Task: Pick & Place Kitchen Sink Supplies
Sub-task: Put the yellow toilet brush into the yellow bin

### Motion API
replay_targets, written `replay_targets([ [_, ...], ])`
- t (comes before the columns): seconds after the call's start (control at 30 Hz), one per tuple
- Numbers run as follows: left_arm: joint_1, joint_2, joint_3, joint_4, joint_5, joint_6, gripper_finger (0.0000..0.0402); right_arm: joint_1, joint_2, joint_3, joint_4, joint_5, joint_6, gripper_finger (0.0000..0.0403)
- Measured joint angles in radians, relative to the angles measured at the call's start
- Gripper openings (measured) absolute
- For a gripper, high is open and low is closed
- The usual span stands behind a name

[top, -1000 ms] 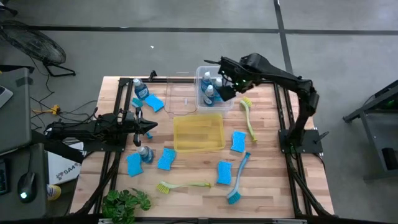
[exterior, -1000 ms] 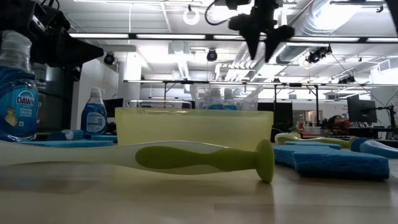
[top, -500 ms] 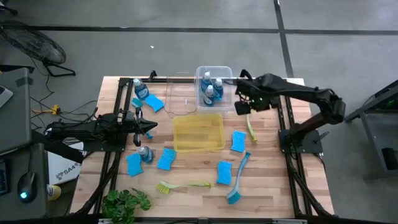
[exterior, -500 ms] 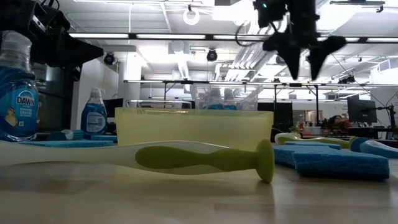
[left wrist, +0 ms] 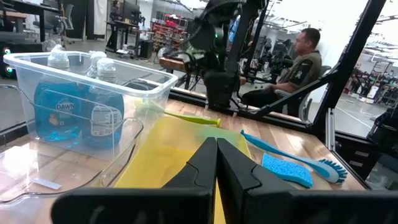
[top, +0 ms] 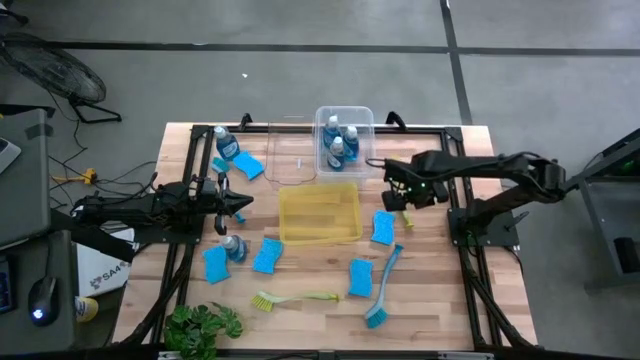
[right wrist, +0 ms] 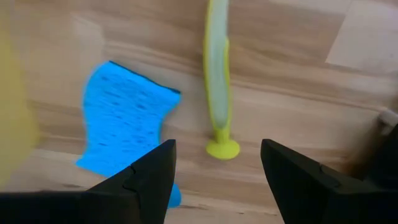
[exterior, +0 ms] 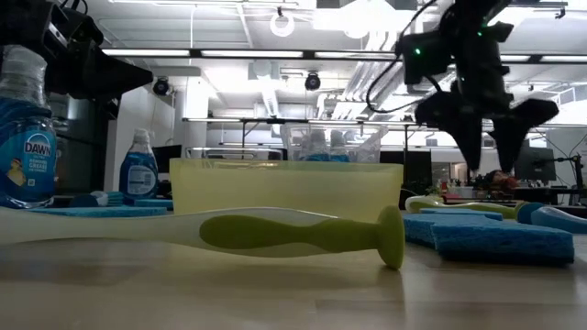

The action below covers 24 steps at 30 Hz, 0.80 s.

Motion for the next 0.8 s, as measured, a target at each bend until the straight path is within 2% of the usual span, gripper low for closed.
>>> replay_targets([
  [0.6,0.0,0.0,0.0,0.0,0.001,0.0,0.0001,0.084,0.0,-0.205,0.199,-0.015,0.021,0.0228],
  [0.8,0.0,0.0,0.0,0.0,0.001,0.0,0.0001,0.084,0.0,-0.232,0.231,-0.003,0.021,0.0203],
])
